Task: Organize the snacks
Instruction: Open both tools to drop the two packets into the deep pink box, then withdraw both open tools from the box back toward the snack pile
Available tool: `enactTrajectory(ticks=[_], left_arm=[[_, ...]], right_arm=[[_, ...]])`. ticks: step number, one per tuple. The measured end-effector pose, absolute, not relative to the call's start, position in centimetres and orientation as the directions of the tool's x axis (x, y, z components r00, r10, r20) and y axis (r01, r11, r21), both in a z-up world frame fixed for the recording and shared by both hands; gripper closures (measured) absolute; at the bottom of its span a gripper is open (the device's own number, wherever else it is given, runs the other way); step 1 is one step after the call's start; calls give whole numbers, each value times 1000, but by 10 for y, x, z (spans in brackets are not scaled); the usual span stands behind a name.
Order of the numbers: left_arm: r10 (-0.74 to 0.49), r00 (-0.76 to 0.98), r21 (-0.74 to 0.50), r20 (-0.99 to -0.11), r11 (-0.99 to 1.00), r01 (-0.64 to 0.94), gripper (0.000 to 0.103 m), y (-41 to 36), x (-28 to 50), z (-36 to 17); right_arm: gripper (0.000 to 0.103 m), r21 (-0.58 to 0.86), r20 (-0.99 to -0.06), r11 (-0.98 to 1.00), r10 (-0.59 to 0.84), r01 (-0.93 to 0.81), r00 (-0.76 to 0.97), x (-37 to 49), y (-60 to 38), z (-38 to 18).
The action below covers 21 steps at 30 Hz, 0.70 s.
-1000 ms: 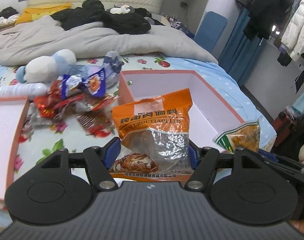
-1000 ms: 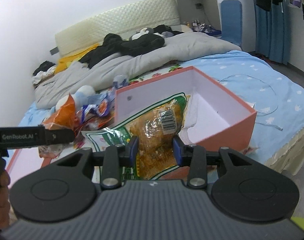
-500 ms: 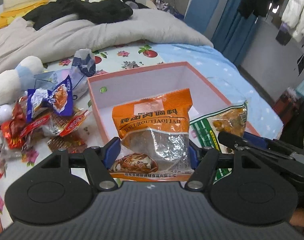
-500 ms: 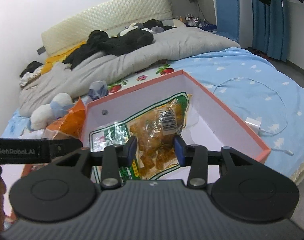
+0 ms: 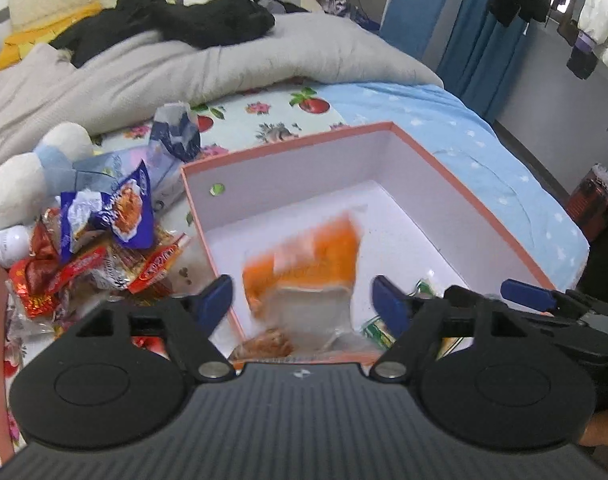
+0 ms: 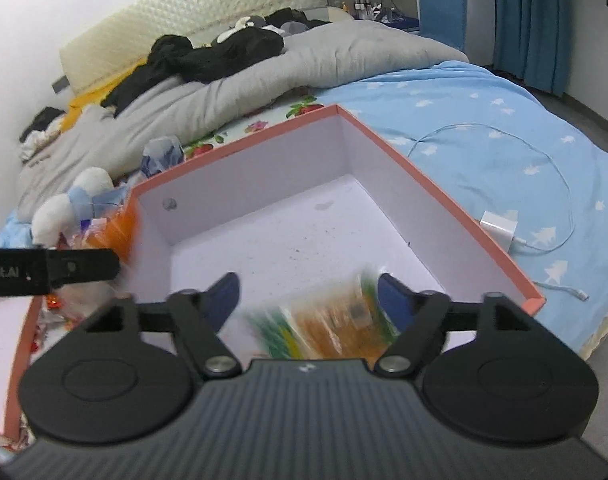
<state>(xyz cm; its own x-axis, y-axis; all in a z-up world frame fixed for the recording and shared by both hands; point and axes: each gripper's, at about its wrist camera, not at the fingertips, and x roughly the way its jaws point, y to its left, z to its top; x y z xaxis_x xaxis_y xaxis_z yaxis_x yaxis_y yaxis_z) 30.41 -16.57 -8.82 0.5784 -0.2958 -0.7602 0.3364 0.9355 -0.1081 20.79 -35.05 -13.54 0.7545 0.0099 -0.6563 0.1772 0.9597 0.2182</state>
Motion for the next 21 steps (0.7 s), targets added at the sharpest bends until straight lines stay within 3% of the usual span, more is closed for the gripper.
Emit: enactTrajectory(ticks=[21], left_arm=[[-312,677,-144,-667,945,294,19,-95,195,-37]], right_arm=[[24,272,-524,960,94,63,846,117,-298,-83]])
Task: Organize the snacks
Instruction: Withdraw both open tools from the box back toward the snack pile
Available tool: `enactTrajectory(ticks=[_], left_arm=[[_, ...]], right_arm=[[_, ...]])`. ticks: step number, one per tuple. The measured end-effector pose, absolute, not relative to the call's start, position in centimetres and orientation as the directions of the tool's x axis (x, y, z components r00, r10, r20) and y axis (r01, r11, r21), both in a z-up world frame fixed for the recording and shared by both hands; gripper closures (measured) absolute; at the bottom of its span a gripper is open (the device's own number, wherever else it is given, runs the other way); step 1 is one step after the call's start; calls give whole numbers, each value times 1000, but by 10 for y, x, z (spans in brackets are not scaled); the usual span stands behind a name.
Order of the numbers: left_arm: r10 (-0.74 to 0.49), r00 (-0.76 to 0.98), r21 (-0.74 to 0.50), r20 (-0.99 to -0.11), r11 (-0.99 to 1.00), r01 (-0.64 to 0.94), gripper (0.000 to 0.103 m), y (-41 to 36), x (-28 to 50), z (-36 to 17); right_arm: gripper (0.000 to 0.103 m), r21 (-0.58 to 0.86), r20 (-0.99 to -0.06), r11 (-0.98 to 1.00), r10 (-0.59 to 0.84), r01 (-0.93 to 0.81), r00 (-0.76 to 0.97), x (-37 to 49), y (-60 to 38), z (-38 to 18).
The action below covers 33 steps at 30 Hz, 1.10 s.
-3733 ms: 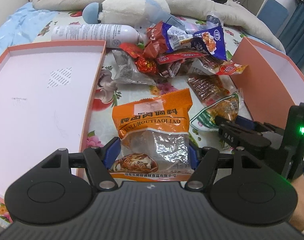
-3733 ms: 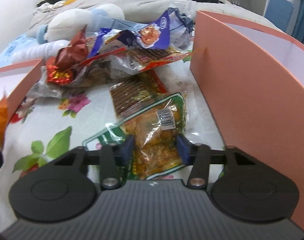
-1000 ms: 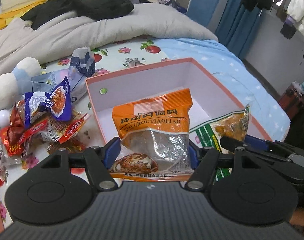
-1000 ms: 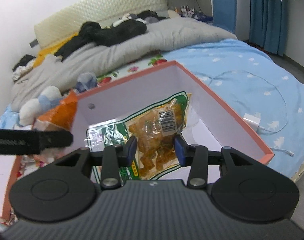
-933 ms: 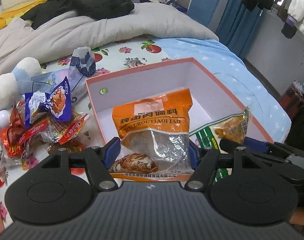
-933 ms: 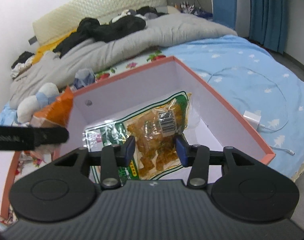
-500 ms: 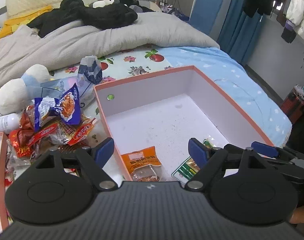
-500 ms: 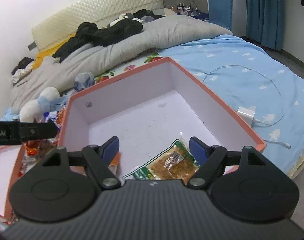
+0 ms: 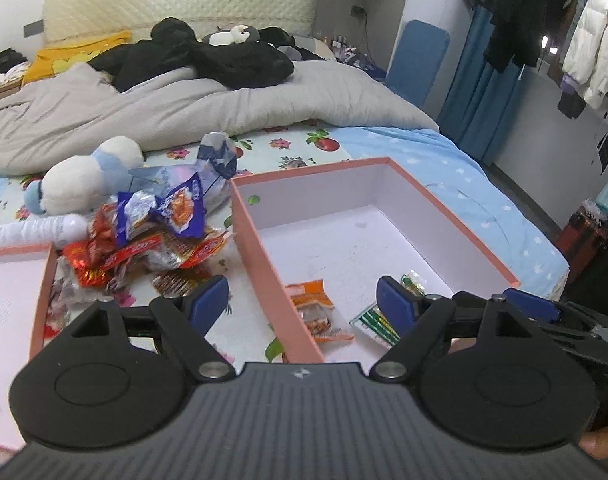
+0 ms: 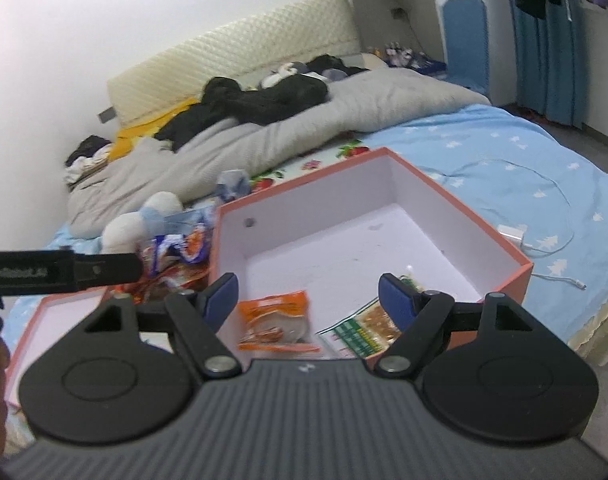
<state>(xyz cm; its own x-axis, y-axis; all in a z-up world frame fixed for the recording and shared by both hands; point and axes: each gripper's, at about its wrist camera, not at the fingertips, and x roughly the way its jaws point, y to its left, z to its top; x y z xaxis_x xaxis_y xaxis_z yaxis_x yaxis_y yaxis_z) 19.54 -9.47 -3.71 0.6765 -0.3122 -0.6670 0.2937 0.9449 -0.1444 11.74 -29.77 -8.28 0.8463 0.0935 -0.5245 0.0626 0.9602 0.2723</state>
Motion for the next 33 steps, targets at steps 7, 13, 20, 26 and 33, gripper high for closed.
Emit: enactTrajectory(ticks=[7,13,20,26,33], left_arm=[[-308,693,-169,-652,950,264,19,-63,151,-31],[-282,712,-171,-643,959,226,19,-39,117,-31],[-252,722,-170,-644,968,186,19,-12,81,-36],[-229,731,-188,-643,972,140,19,11,54,-44],[-202,728,-183,-656,977,106,19,26,54,-52]], right_arm=[[24,283,-494,959,157,-13,855,85,-268,-74],[24,268,-477,960,207,-83,854,63,-244,-71],[24,250,-506,958,251,-139,825,41,-218,-80],[24,244,-497,953,282,-179,821,23,-204,-84],[24,245,-489,952,284,-183,825,27,-196,-85]])
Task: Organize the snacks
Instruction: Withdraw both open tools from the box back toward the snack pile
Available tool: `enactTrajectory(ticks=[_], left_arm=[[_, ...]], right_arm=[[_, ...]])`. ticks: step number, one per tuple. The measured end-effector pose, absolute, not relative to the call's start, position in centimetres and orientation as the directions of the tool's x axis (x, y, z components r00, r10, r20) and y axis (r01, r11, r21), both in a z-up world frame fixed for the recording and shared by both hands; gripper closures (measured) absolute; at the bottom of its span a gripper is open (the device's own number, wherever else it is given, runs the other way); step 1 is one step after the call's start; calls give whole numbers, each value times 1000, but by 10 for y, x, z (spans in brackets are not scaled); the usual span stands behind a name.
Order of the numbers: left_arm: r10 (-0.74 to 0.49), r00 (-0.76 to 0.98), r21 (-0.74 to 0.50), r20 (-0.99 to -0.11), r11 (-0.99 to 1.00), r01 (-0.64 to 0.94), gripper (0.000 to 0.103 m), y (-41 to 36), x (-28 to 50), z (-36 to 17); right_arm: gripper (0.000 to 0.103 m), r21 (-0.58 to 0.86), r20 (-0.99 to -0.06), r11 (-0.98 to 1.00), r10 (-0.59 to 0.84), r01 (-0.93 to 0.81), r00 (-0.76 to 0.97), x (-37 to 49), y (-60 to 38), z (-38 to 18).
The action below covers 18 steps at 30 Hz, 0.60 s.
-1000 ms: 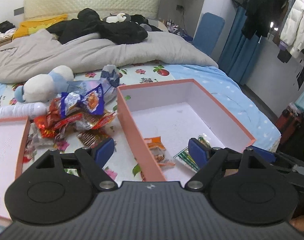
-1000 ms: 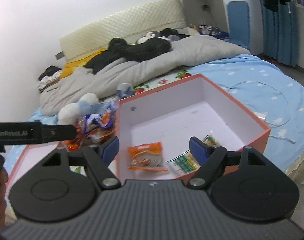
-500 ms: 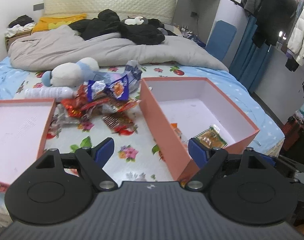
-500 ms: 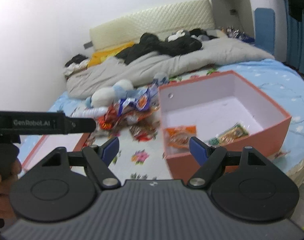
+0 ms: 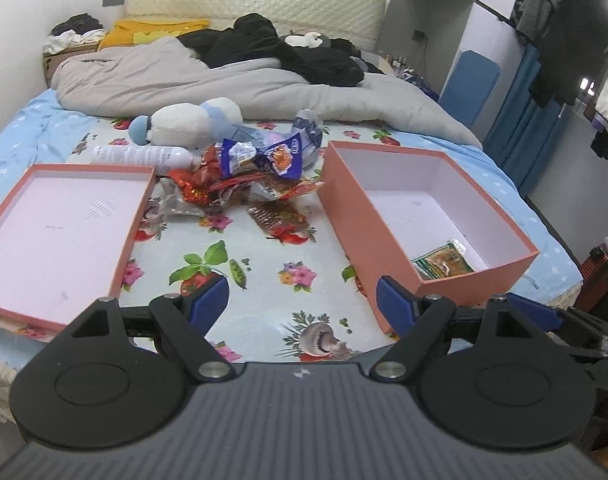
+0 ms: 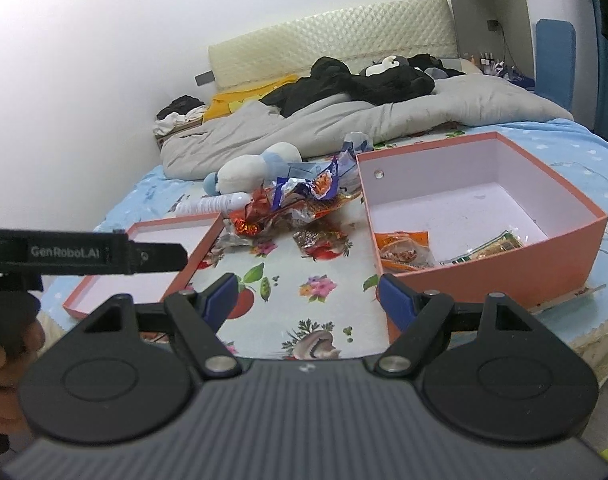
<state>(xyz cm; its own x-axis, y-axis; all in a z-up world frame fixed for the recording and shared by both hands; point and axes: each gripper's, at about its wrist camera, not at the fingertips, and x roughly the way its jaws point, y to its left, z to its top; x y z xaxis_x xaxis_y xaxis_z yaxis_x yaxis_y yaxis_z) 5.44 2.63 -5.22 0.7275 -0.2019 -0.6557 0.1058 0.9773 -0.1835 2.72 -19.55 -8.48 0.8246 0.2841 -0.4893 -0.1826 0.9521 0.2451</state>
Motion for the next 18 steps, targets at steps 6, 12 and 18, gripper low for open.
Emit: enactTrajectory(ticks=[6,12,18], left_arm=[[-190,725,-190,-662,978,82,19,36,73,-54],[-184,714,-195,-675,978,67,19,46,100,-61],[-175,706,-206,-686,978,42,19,61,134,-73]], right_arm=[[24,232,-497,956,275,-179,823,44,-187,-89],[24,230,-512,956,280,-184,812,65,-177,-95],[24,208,-528,958,279,-196,803,89,-167,-102]])
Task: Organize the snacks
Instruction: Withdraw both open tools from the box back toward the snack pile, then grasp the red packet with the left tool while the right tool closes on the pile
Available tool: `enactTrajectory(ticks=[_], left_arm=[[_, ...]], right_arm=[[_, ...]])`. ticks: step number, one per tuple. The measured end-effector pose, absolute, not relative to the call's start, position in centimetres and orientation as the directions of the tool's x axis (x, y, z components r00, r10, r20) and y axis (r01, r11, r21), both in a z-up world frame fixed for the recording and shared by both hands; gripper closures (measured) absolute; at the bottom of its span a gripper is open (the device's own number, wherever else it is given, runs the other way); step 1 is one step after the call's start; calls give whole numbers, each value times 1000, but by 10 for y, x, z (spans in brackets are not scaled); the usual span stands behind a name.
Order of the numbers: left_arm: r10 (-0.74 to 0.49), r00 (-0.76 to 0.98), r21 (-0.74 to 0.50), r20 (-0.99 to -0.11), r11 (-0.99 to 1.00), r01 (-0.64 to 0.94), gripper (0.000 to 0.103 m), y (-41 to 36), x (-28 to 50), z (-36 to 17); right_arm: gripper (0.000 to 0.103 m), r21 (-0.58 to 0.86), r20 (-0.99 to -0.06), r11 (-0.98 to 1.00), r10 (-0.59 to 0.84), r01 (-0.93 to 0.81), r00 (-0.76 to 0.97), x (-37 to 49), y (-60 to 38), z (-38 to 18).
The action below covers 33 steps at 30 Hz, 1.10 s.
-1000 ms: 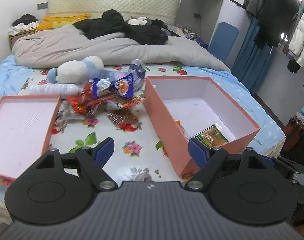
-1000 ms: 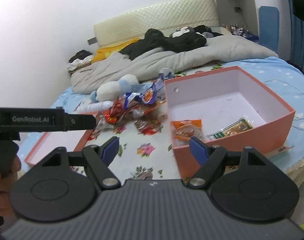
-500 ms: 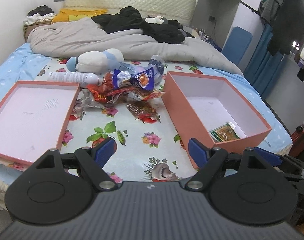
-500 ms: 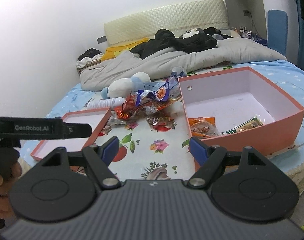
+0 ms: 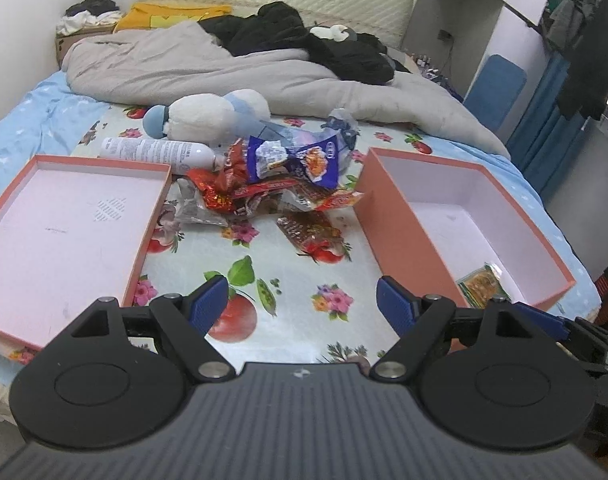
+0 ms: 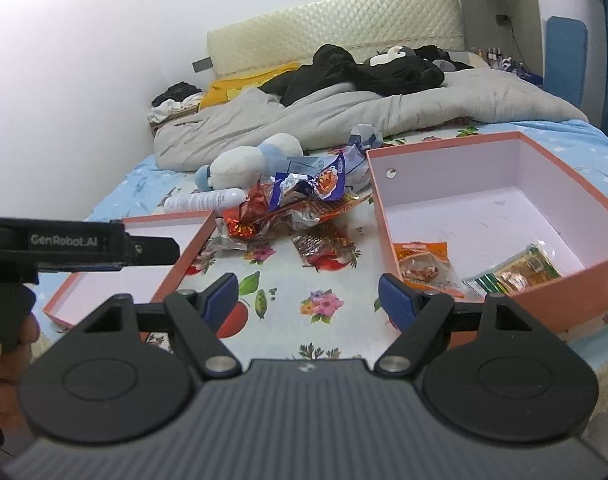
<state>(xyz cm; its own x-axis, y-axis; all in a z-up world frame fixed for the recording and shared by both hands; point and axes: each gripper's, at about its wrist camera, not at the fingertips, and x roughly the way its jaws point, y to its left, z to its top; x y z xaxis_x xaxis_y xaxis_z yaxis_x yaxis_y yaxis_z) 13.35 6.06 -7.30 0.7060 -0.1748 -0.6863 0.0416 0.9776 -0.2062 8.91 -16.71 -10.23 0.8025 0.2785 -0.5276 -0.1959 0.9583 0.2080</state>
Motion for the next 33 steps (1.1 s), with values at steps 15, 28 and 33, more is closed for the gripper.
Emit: enactTrajectory(ticks=[15,28,33], left_arm=[[-146,676,-229,-722,973,-34,19,110,240,-124],[-166,685,-255,-709,966,-30,20,139,361,-178],[-184,684,-271,-705,962,-21,20,146,394,-197]], right_arm=[[24,195,-595,955,298,-225,746,184,-129,-136],[30,292,-629,956,219,-34,746,285,-101,-184],[30,210,-607,977,109,26,787,309,-94,-194]])
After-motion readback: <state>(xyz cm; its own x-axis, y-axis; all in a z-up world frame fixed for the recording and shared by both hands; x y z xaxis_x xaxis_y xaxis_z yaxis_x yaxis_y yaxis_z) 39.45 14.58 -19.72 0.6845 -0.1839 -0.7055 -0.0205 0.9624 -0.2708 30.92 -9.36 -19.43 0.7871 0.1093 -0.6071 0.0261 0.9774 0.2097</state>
